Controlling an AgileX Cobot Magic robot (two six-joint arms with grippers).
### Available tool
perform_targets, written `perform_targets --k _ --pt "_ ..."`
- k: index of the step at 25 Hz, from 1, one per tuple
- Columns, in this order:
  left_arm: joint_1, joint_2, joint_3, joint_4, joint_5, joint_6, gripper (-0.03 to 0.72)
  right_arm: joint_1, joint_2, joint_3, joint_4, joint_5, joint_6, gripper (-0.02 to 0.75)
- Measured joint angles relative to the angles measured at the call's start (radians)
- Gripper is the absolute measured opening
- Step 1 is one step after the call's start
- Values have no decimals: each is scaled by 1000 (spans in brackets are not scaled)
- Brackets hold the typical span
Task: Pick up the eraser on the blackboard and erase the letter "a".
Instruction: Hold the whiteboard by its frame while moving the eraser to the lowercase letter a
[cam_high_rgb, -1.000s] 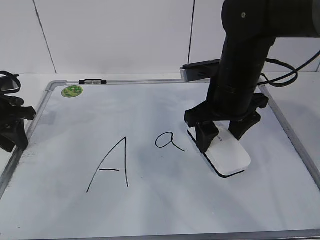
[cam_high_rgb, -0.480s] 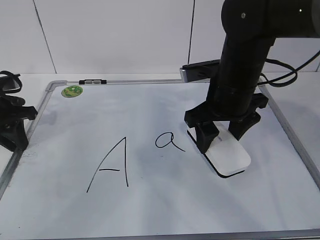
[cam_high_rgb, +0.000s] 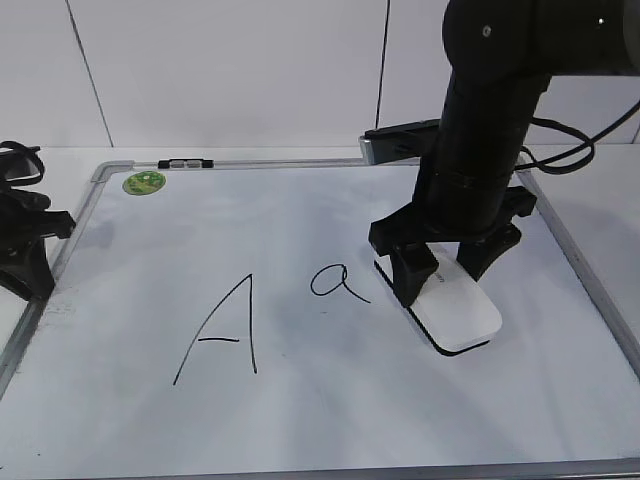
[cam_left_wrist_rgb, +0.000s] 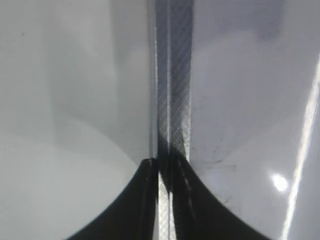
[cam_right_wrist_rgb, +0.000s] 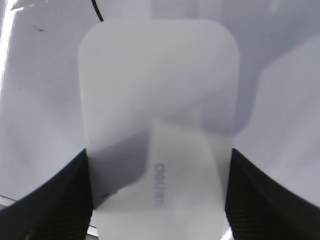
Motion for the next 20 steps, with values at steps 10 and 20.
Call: perform_targets --k 10,20 --pt "0 0 0 -2 -2 0 27 0 0 0 0 0 0 532" --pt "0 0 -1 -2 -3 0 27 0 91 -125 0 0 -2 532"
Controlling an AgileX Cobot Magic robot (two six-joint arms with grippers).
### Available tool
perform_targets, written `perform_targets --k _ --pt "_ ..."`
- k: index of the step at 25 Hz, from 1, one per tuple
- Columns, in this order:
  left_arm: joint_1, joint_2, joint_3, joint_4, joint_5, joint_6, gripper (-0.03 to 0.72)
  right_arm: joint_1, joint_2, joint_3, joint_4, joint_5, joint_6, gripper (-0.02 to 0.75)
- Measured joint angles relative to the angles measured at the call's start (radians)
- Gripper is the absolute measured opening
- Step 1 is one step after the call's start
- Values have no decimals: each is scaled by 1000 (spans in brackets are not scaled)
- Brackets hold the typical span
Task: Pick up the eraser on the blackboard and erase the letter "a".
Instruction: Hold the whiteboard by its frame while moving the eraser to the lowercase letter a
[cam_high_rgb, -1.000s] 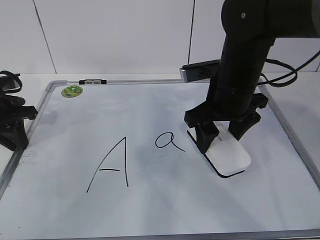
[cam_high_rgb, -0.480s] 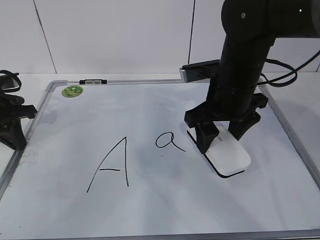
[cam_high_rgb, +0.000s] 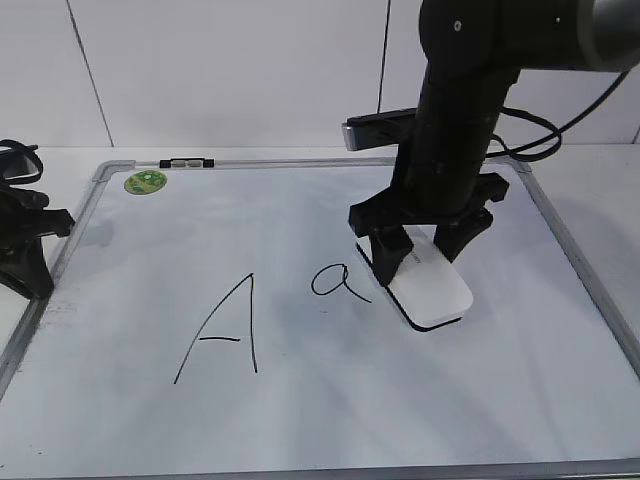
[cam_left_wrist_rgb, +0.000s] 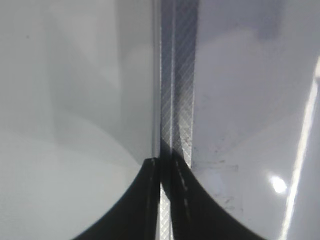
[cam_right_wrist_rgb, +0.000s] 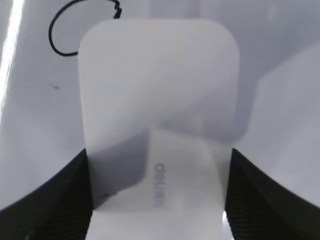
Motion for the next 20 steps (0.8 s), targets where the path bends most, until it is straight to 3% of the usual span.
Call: perform_targets --k 20 --pt "0 0 0 0 -4 0 27 0 190 -151 -13 25 2 532"
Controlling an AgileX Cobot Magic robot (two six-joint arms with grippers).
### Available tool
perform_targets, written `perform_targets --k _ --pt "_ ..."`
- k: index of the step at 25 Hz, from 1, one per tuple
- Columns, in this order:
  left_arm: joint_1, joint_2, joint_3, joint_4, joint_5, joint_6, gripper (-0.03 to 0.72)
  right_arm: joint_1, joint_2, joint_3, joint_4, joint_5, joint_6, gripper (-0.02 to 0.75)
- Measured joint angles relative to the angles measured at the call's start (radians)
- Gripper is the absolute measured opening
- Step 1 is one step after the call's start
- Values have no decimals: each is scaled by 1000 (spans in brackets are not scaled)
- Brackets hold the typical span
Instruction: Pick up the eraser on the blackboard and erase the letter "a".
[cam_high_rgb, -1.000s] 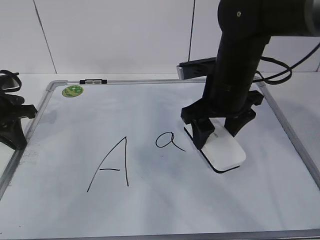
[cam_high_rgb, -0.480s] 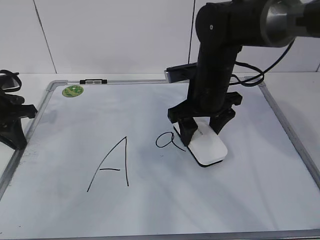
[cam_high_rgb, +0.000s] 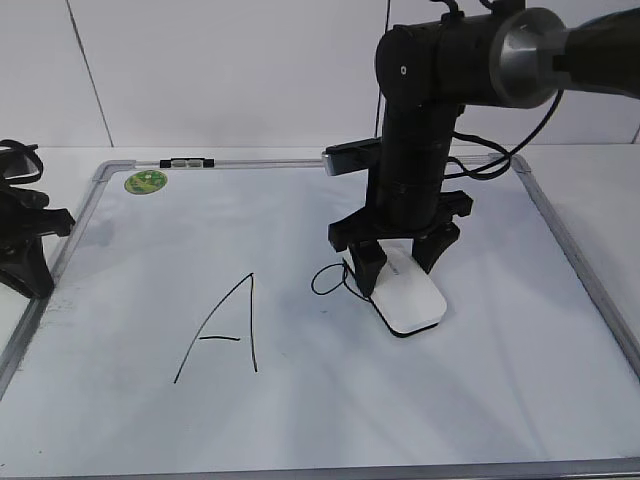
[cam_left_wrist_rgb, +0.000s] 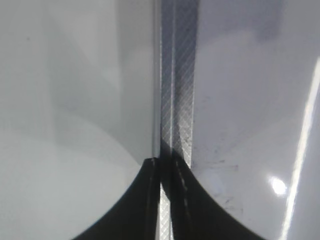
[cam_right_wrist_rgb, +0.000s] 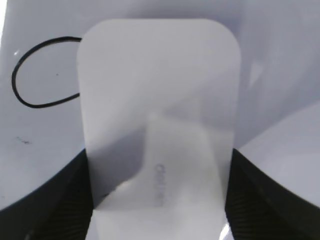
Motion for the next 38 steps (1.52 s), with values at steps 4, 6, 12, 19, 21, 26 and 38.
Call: perform_targets --k 4,6,12,19,21,26,38 --pt "0 0 0 0 0 0 27 2 0 -2 2 0 0 532" --pt "0 0 0 0 0 0 27 12 0 -2 -5 0 2 532" --pt "0 0 0 0 0 0 27 66 2 -2 -42 -3 4 532" --pt "0 0 0 0 0 0 27 150 4 -2 -42 -10 4 532" --pt "0 0 0 0 0 0 27 168 4 -2 -57 -12 4 532" --pt "0 0 0 0 0 0 27 178 4 -4 -81 -14 23 532" --pt "0 0 0 -4 0 0 27 166 4 -4 -95 -14 45 532"
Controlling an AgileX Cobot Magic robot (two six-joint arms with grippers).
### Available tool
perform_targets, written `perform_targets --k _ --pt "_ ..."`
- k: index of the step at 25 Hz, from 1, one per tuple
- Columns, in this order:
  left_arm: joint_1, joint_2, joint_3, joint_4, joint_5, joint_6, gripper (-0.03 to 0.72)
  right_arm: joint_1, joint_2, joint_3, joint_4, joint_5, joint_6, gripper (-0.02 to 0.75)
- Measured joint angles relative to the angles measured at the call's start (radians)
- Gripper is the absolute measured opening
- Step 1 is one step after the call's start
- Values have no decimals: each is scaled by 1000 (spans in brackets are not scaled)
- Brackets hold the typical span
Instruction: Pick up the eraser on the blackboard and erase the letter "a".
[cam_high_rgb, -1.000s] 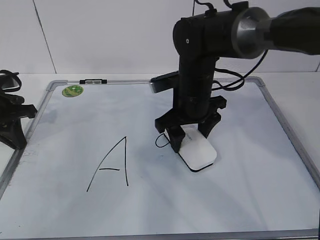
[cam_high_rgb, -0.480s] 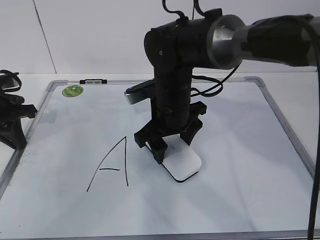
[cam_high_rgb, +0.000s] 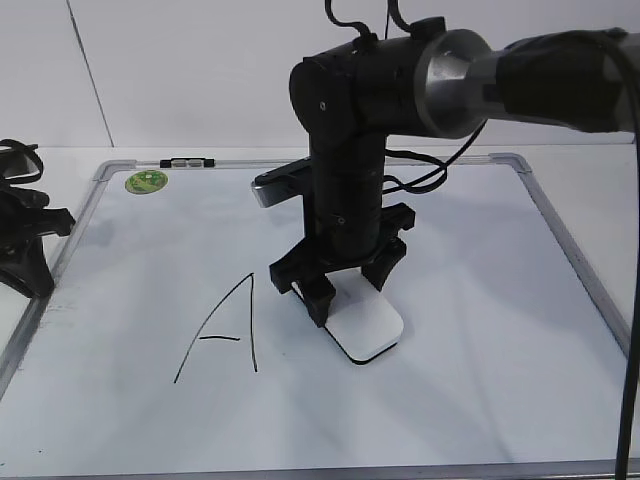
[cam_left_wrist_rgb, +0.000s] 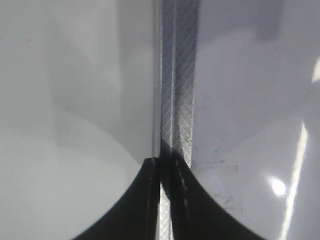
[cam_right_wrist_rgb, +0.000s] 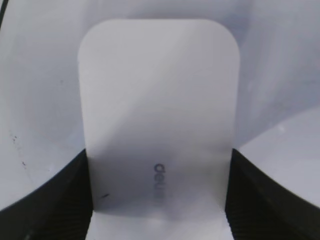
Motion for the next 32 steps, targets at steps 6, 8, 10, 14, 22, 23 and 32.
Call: perform_targets --k 6,8,10,14,22,23,32 --pt "0 0 0 0 0 0 27 0 0 0 0 0 1 532" --pt "0 0 0 0 0 0 27 -2 0 0 0 0 1 532" --pt "-2 0 -2 0 0 0 27 -5 0 0 2 0 2 532" --pt "-2 0 -2 2 0 0 27 -29 0 0 12 0 7 532" --pt "-5 0 -2 4 0 0 17 -96 0 0 14 -5 12 532" --pt "-5 0 -2 4 0 0 16 -105 0 0 15 -4 12 532" --pt "-5 0 -2 7 -2 0 16 -135 -2 -2 17 -8 17 532"
